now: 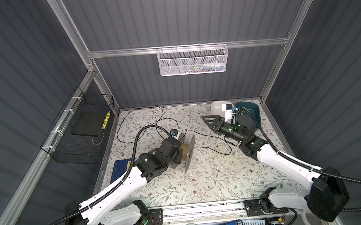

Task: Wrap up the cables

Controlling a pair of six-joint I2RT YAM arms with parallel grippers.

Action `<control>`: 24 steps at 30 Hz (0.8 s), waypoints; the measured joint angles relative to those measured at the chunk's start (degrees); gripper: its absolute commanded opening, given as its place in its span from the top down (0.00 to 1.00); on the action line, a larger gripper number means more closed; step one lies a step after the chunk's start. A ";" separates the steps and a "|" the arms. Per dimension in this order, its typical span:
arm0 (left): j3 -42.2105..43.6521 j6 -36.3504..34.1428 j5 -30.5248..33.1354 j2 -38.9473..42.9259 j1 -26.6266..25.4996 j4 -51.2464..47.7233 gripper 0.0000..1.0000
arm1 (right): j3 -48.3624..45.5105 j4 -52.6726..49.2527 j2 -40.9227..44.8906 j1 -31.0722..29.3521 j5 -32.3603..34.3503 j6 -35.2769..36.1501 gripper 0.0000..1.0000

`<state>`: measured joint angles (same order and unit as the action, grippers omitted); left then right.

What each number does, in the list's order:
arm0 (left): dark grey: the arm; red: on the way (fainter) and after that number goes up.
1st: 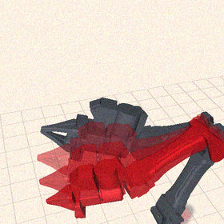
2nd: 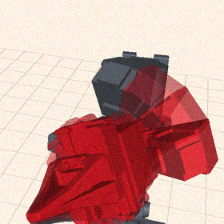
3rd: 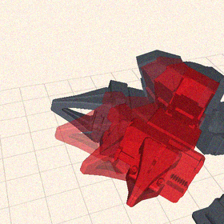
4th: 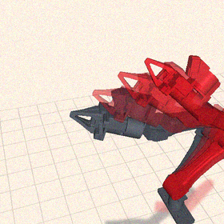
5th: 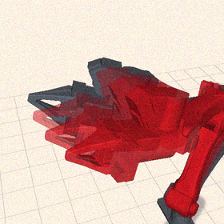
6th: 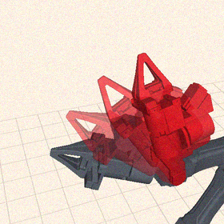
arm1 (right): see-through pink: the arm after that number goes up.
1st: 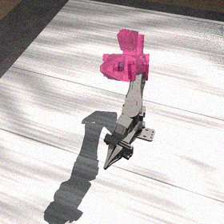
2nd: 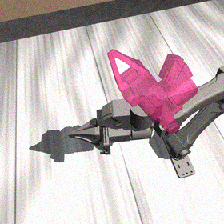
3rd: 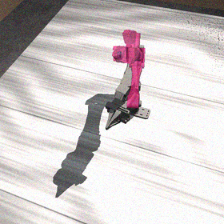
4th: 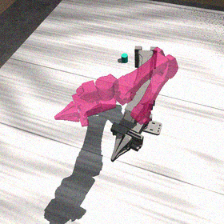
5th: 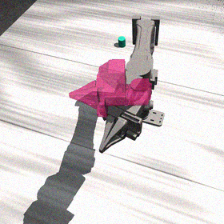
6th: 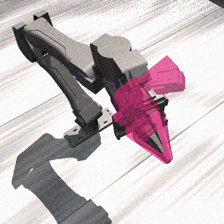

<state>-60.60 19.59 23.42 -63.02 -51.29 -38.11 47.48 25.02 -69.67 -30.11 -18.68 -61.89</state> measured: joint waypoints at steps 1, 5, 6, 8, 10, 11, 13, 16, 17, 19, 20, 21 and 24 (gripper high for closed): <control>-2.69 -0.68 0.70 -0.59 0.00 -2.36 1.00 | -1.81 -0.02 1.03 0.61 0.81 -0.44 0.35; -11.58 -3.67 3.98 -2.03 0.00 -7.80 1.00 | -9.25 0.63 0.83 1.99 3.50 -3.41 0.30; -13.07 -4.55 4.87 -2.01 0.00 -8.50 1.00 | -10.91 1.20 -0.26 2.08 3.72 -4.50 0.28; -14.99 -6.47 6.27 -1.68 0.00 -9.11 1.00 | -13.27 2.58 -3.34 2.32 3.69 -6.75 0.26; -15.89 -8.59 7.39 -0.98 0.00 -9.20 1.00 | -14.99 5.29 -6.99 2.58 3.41 -9.29 0.25; -16.09 -9.64 7.78 -0.52 0.00 -9.11 1.00 | -15.45 6.58 -8.48 2.71 3.17 -10.40 0.24; -16.24 -11.89 8.72 0.66 0.00 -8.63 1.00 | -15.82 9.22 -11.45 3.08 2.40 -12.24 0.24; -16.57 -14.78 10.40 2.32 0.00 -7.58 1.00 | -15.91 12.28 -13.27 3.26 1.60 -13.79 0.23; -16.61 -15.41 11.08 2.80 0.00 -7.04 1.00 | -16.17 13.03 -13.18 3.28 1.46 -14.01 0.23; -16.61 -16.94 12.35 4.22 0.00 -5.11 1.00 | -17.07 13.75 -11.98 3.30 1.16 -14.19 0.23; -16.59 -17.57 12.81 4.85 0.00 -4.17 1.00 | -17.57 13.51 -11.08 3.32 1.09 -14.10 0.23; -16.61 -18.12 13.27 5.42 0.00 -3.19 1.00 | -18.32 13.09 -9.70 3.32 1.05 -13.79 0.23; -17.29 -19.54 14.47 5.73 0.00 -1.42 1.00 | -20.24 9.88 -4.74 3.34 1.18 -11.78 0.23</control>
<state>-77.89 0.05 37.89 -57.30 -51.29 -39.53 27.24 34.89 -74.41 -26.76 -17.50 -73.67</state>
